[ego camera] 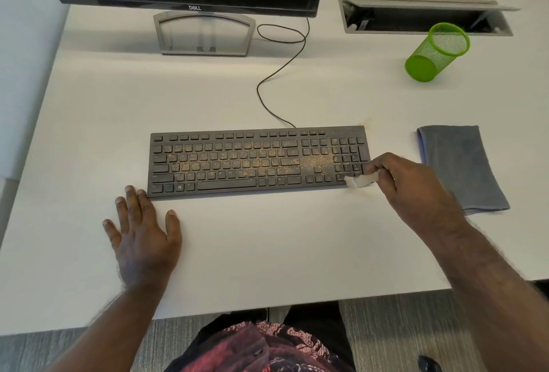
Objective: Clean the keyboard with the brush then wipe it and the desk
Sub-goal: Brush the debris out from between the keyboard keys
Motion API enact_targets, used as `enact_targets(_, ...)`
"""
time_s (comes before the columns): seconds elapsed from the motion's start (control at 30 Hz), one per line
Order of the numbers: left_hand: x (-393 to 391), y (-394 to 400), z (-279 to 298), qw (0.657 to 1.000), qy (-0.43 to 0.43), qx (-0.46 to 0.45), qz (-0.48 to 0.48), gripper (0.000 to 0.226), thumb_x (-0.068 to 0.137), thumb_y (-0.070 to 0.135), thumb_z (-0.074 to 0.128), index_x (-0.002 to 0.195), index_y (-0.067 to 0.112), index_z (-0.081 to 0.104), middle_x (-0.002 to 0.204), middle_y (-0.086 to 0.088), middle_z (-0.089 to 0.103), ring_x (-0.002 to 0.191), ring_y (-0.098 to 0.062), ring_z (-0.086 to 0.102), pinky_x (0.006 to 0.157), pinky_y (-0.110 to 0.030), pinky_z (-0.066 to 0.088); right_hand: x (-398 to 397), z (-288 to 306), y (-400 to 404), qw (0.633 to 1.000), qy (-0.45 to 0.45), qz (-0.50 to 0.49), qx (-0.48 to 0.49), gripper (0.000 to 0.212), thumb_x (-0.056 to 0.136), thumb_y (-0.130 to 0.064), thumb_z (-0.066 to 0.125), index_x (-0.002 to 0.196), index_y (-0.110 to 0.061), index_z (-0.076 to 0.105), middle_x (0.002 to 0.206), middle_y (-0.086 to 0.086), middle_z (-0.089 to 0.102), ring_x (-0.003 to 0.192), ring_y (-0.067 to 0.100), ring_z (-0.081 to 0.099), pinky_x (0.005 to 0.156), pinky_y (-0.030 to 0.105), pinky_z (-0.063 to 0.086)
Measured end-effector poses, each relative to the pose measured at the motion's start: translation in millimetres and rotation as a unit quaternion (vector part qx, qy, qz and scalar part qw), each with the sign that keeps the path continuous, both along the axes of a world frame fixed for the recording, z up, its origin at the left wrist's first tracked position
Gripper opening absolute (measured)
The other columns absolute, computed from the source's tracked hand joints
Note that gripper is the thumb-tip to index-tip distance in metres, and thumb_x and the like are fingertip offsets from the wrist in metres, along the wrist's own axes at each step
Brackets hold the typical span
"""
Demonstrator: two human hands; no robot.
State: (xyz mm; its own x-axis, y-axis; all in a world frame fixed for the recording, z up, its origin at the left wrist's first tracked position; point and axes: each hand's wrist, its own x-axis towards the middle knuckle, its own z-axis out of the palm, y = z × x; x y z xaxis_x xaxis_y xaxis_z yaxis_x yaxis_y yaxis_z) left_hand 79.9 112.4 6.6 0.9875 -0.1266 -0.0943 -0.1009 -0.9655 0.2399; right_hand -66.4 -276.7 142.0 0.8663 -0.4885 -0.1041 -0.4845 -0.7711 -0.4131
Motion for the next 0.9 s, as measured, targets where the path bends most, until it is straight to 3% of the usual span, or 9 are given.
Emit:
enact_targets(0.1, 0.3, 0.2, 0.1, 1.000, 0.000, 0.002, 0.000, 0.079, 0.096, 0.051, 0.024, 0.161, 0.006, 0.017, 0.171, -0.008, 0.008, 0.158, -0.027, 0.004, 0.126, -0.056, 0.002, -1.8, -1.5, -4.5, 0.999, -0.017, -0.036, -0.005, 0.023, 0.099, -0.017, 0.043, 0.104, -0.027, 0.063, 0.076, -0.018, 0.058, 0.056, 0.004, 0.047, 0.052, 0.026, 0.035)
enact_targets(0.2, -0.1, -0.3, 0.5, 1.000, 0.000, -0.002, 0.000, 0.079, 0.096, 0.051, 0.024, 0.161, 0.006, 0.017, 0.171, -0.008, 0.009, 0.158, -0.028, 0.004, 0.126, -0.055, 0.001, -2.0, -3.6, -1.4, 0.999, -0.050, -0.015, -0.005, 0.023, 0.100, -0.015, 0.043, 0.109, -0.024, 0.063, 0.094, -0.011, 0.067, 0.072, 0.010, 0.058, 0.062, 0.031, 0.047)
enact_targets(0.4, 0.1, -0.7, 1.8, 1.000, -0.001, -0.006, 0.000, 0.079, 0.096, 0.051, 0.024, 0.161, 0.006, 0.019, 0.171, -0.009, 0.009, 0.158, -0.029, 0.005, 0.126, -0.056, 0.002, 5.1, -7.1, -9.8, 0.997, -0.060, -0.055, -0.019, 0.022, 0.099, -0.014, 0.044, 0.103, -0.025, 0.063, 0.081, -0.008, 0.063, 0.057, 0.005, 0.048, 0.053, 0.025, 0.034)
enact_targets(0.5, -0.5, -1.0, 2.0, 1.000, -0.002, -0.007, -0.001, 0.080, 0.096, 0.051, 0.024, 0.161, 0.005, 0.019, 0.171, -0.009, 0.009, 0.158, -0.029, 0.005, 0.126, -0.056, 0.001, 10.8, -11.7, -11.8, 0.997, -0.064, -0.013, -0.029, 0.023, 0.098, -0.013, 0.044, 0.106, -0.030, 0.057, 0.097, -0.006, 0.068, 0.078, 0.017, 0.060, 0.065, 0.036, 0.051)
enact_targets(0.57, -0.5, -1.3, 1.6, 1.000, -0.001, -0.006, 0.000, 0.080, 0.096, 0.051, 0.024, 0.161, 0.006, 0.018, 0.171, -0.008, 0.009, 0.158, -0.028, 0.005, 0.126, -0.056, 0.001, 13.3, -12.6, -12.8, 0.999, -0.037, 0.016, -0.033, 0.026, 0.097, -0.009, 0.047, 0.106, -0.032, 0.055, 0.099, -0.006, 0.068, 0.086, 0.022, 0.061, 0.068, 0.044, 0.054)
enact_targets(0.7, -0.2, -0.6, 1.4, 1.000, -0.002, -0.004, -0.002, 0.079, 0.096, 0.050, 0.024, 0.161, 0.006, 0.018, 0.171, -0.009, 0.009, 0.158, -0.029, 0.005, 0.126, -0.056, 0.002, 23.7, -5.3, -13.9, 0.997, 0.025, 0.064, -0.027, 0.042, 0.088, 0.007, 0.053, 0.104, -0.030, 0.060, 0.099, -0.005, 0.069, 0.087, 0.021, 0.059, 0.071, 0.041, 0.052)
enact_targets(0.9, -0.4, -1.4, 1.6, 1.000, -0.001, -0.004, -0.001, 0.079, 0.096, 0.051, 0.024, 0.161, 0.006, 0.017, 0.172, -0.008, 0.008, 0.158, -0.028, 0.004, 0.126, -0.056, 0.001, 39.3, 0.1, -4.1, 0.992, 0.050, 0.115, -0.018, 0.047, 0.087, 0.009, 0.048, 0.105, -0.031, 0.064, 0.090, -0.011, 0.062, 0.083, 0.016, 0.050, 0.069, 0.037, 0.046)
